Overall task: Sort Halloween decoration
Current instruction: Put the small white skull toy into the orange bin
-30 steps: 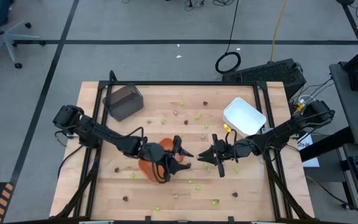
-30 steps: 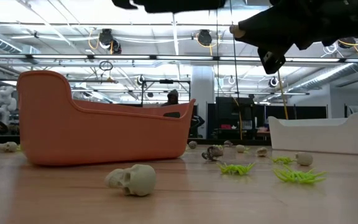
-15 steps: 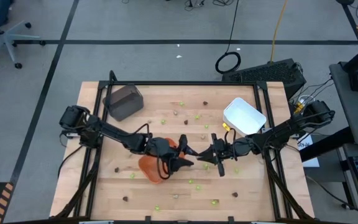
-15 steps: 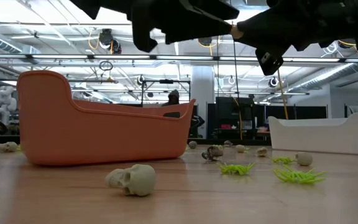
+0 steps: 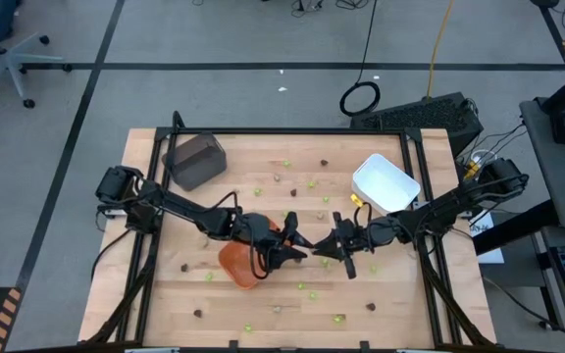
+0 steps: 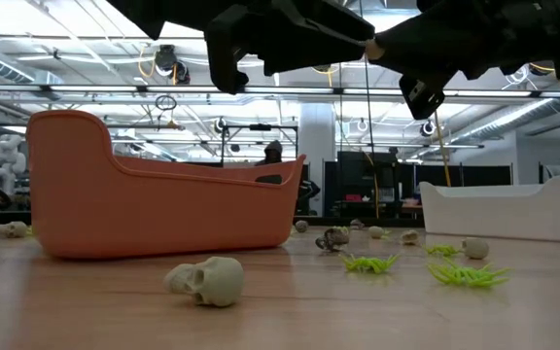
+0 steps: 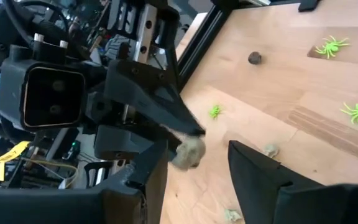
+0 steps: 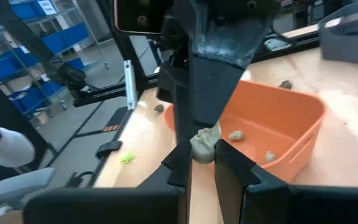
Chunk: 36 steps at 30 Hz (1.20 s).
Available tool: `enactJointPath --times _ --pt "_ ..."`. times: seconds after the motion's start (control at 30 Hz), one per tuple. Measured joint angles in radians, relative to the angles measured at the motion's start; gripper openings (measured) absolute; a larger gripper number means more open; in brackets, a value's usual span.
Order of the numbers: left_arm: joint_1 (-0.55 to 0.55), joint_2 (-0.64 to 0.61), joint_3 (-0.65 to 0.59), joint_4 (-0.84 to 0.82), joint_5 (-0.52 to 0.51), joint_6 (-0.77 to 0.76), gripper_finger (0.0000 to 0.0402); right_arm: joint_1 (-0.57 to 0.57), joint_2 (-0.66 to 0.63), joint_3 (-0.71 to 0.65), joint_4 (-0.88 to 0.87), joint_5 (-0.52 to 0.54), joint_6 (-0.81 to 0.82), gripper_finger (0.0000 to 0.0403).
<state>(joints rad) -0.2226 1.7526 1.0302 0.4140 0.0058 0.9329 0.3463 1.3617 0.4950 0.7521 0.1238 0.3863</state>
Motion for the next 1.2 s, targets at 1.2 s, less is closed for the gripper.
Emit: enactJointPath --times 1.2 --pt "-0.037 0.014 0.002 -0.059 0.071 -0.114 0.0156 0.000 0.175 0.106 0.055 -0.125 0.088 0.0029"
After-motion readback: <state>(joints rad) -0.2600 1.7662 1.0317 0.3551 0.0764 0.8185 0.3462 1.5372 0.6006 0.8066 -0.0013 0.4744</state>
